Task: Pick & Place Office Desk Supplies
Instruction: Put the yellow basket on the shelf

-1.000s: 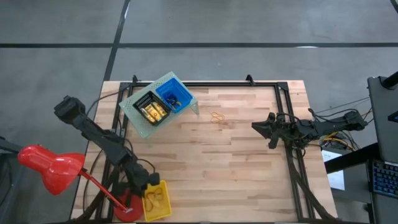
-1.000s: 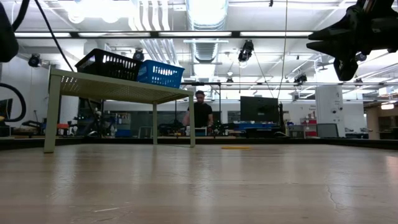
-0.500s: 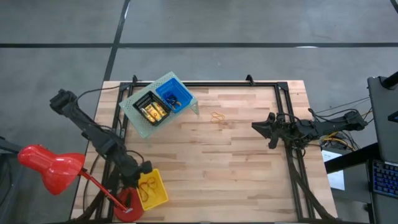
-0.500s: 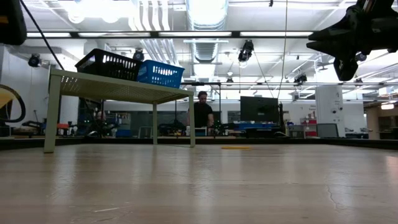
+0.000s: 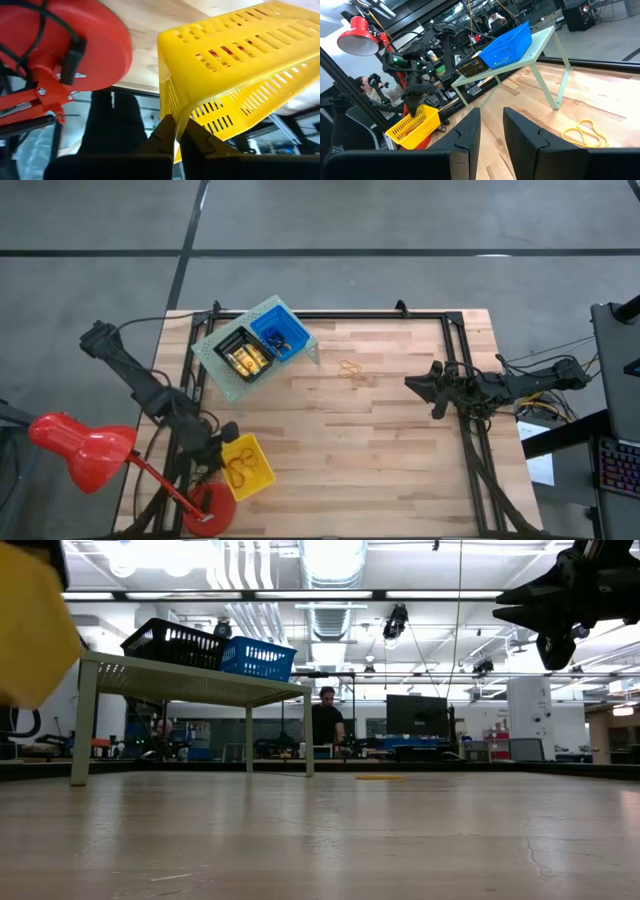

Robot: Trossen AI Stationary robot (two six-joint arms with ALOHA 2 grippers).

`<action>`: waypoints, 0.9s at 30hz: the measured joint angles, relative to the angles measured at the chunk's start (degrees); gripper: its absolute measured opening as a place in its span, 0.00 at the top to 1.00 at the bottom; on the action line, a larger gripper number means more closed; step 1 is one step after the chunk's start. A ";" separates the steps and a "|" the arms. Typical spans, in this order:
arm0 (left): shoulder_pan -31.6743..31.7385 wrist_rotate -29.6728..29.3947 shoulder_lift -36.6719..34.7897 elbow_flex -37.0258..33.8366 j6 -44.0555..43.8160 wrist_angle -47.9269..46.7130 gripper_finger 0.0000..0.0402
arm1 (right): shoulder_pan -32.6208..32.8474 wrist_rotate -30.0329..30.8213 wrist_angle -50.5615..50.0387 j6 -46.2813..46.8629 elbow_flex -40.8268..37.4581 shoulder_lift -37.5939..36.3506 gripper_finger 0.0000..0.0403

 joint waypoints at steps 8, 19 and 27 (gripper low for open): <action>0.00 -5.18 -5.14 0.00 4.81 -0.43 0.97 | -0.01 0.00 -0.01 0.01 0.00 0.00 0.82; 0.04 -16.55 -8.86 0.04 16.61 -2.38 0.97 | 0.00 -0.02 -0.01 0.00 0.00 0.00 0.81; 0.04 -15.02 -8.86 0.04 16.78 -1.71 0.97 | 0.00 -0.02 0.00 0.00 0.00 0.00 0.81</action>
